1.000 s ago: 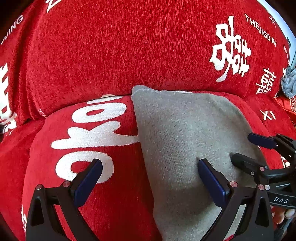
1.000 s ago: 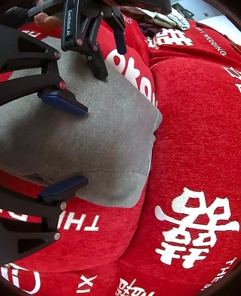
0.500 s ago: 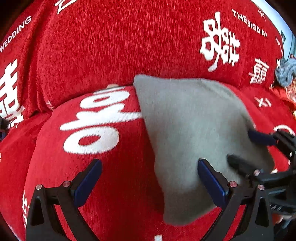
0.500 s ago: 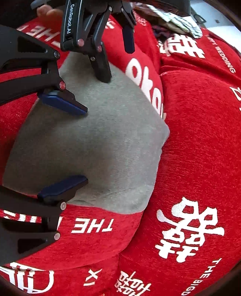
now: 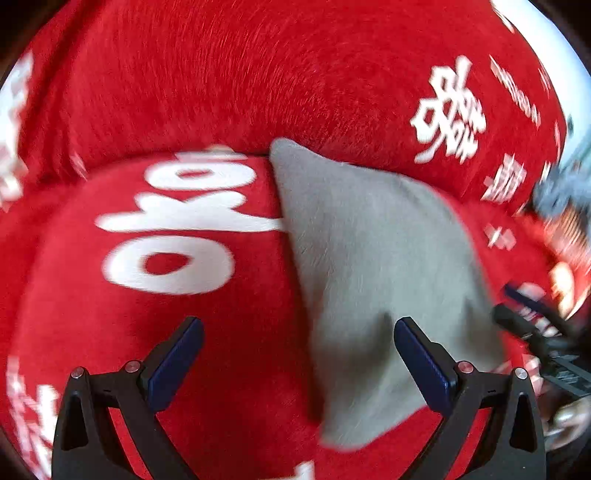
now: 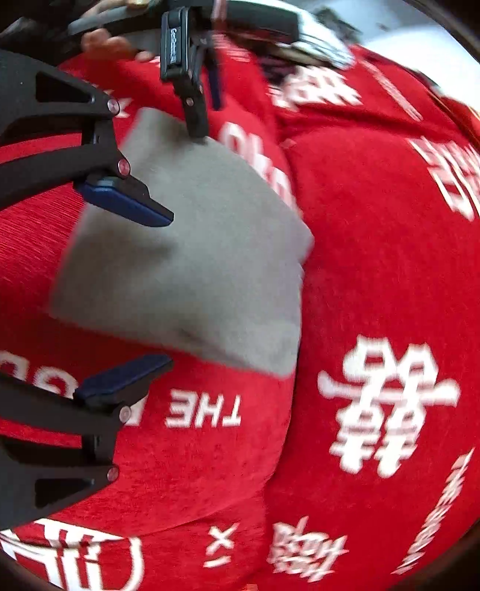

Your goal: Fold small clothes

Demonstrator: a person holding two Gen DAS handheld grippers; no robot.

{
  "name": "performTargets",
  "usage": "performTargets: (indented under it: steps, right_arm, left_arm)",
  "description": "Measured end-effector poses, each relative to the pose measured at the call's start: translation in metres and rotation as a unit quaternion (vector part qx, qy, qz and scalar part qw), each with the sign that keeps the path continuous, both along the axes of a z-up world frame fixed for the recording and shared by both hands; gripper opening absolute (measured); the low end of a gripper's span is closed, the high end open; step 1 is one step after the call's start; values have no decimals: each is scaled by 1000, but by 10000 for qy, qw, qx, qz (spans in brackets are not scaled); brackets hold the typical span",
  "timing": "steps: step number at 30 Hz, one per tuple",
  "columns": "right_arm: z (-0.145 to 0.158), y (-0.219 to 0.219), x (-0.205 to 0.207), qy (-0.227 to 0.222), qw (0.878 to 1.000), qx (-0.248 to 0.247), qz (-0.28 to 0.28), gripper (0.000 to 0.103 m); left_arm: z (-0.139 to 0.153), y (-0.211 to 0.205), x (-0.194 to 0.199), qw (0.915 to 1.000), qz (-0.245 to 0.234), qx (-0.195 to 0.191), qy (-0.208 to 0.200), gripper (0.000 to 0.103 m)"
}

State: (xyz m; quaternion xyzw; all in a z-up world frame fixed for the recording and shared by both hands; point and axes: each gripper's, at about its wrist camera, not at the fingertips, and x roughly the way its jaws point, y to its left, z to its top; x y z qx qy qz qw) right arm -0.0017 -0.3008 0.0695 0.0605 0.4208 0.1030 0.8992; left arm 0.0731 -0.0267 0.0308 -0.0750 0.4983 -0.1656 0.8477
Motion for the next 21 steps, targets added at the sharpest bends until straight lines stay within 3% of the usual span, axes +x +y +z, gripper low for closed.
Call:
performTargets:
  steps: [3,6,10,13,16,18,21]
  right_arm:
    - [-10,-25,32,396,9954,797,-342,76]
    - [-26,-37,61,794,9857,1390,-524,76]
    - [-55,-32,89,1277,9746,1786,-453,80]
    - [-59,-26,95,1113,9746,1882,-490,81]
    - [-59,-15,96,1094,9774,1784,-290,76]
    - [-58,-10,97,1082,9780,1774,-177,61]
    - [-53,-8,94,996,9791,1762,-175,51]
  left_arm:
    - [-12,3,36,9965,308,-516,579,103]
    - [-27,-5,58,9906,249,-903,998,103]
    - [-41,-23,68,9899,31,-881,1113,103]
    - [-41,-32,65,9920,-107,-853,921,103]
    - [-39,-43,61,9907,-446,-973,839,72]
    - [-34,-50,57,9939,-403,-762,690,70]
    - [-28,-51,54,9951,-343,-707,602,62]
